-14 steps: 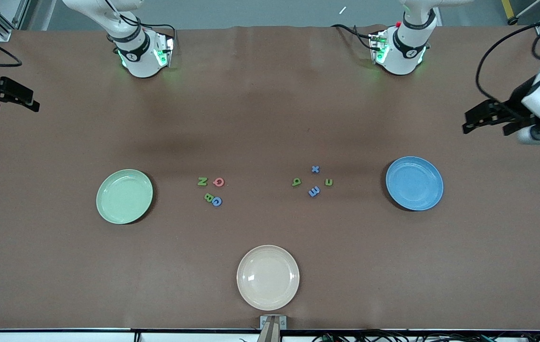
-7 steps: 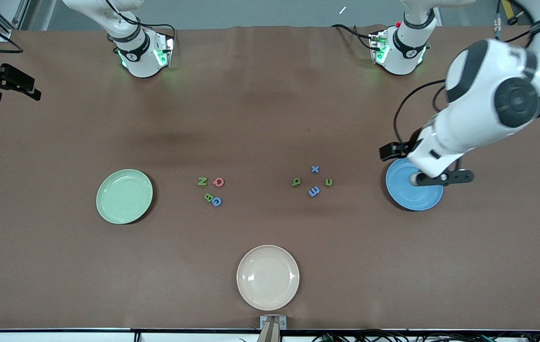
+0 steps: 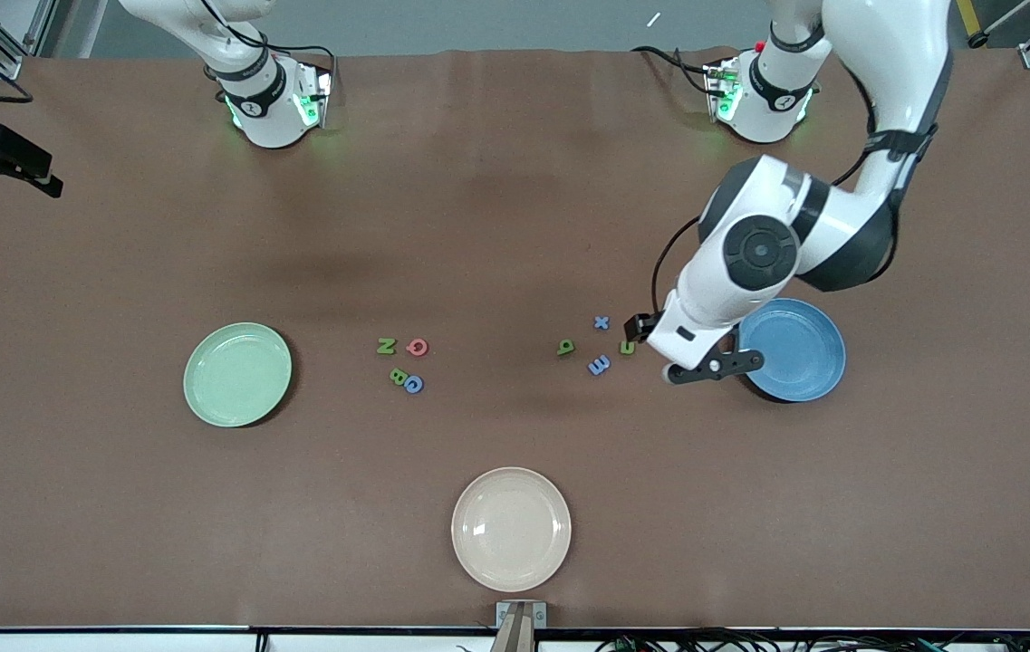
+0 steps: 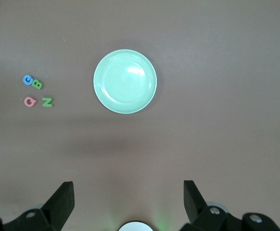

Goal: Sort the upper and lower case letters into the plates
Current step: 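Reach the left gripper down to the green lowercase n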

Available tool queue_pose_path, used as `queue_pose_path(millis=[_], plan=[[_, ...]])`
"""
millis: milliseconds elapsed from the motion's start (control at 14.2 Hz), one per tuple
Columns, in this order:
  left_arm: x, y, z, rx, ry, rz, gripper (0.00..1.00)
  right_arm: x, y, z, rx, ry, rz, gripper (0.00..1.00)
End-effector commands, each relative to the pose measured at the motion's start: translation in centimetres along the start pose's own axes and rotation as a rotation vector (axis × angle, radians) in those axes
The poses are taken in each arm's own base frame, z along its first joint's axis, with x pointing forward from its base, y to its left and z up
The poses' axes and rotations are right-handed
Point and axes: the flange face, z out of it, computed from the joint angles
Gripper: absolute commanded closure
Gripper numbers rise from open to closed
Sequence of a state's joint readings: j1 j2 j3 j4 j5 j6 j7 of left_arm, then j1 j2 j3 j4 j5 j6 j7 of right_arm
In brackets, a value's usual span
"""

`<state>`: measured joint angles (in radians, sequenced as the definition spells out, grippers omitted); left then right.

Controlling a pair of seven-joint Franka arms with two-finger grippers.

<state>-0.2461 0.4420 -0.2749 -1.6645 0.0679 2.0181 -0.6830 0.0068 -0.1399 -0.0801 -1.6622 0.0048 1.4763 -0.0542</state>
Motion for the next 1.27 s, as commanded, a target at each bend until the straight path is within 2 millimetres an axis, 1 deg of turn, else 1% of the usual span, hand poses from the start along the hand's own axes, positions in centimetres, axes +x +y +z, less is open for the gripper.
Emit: queue_pose_path(millis=[0,212,353,494,635,776,846,987,1199], plan=[[-1.2,0.6,3.6,0.001,0.043,0.024,0.0,0.9,0.0,-0.1,-0.014,-0.002,0.005,0.0],[-2.1,0.2,8.7,0.012,0.056,0.06,0.0,1.0,0.1,-0.1,-0.013,-0.002,0.008,0.0],[-2.2,0.1,11.7,0.036,0.055,0.092,0.0,1.1,0.1,0.1,-0.004,-0.006,0.011,0.0],[-2.2,0.2,13.7,0.039,0.05,0.106,0.0,1.1,0.0,0.1,-0.002,-0.006,0.009,0.0],[-2.5,0.8,15.4,0.026,0.048,0.114,0.02,1.1,0.0,0.2,-0.002,-0.009,0.009,0.0],[-2.5,1.0,16.4,0.014,0.051,0.117,0.06,1.1,0.2,0.3,-0.002,-0.012,0.01,0.0],[-2.5,1.0,16.8,0.009,0.051,0.117,0.1,1.1,0.2,0.2,-0.002,-0.009,0.01,0.0],[-2.5,1.0,17.5,0.009,0.046,0.116,0.22,1.2,0.2,0.3,0.001,-0.003,0.004,0.0],[-2.5,1.0,17.6,0.009,0.044,0.118,0.37,1.6,-0.1,0.1,0.035,0.025,0.001,0.0]])
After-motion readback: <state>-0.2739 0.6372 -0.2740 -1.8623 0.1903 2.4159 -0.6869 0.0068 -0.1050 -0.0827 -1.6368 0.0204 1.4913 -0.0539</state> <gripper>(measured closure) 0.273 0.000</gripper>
